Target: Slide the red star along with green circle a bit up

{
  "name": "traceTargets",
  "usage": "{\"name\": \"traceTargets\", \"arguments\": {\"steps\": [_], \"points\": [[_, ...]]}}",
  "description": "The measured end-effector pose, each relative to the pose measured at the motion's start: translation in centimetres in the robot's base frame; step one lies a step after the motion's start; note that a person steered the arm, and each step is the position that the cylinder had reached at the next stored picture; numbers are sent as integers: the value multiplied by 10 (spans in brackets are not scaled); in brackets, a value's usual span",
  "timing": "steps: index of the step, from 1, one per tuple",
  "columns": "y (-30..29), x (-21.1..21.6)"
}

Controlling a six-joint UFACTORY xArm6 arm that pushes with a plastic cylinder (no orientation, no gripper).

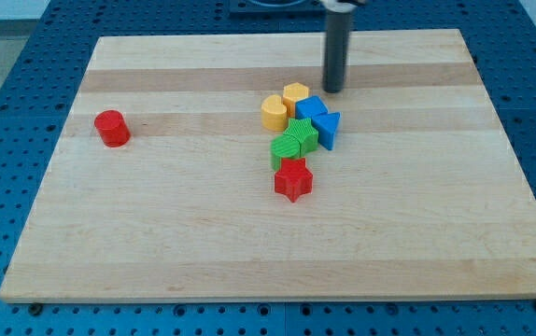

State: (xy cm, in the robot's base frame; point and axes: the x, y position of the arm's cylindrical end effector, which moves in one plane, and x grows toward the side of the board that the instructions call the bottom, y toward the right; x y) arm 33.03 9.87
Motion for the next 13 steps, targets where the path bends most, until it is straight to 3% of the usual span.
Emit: {"name": "traceTargets", "arguments": {"steps": [2, 4, 5, 7, 13], "points": [[41, 99], [0, 204], [-35, 222], [-69, 215], [-73, 164]]}}
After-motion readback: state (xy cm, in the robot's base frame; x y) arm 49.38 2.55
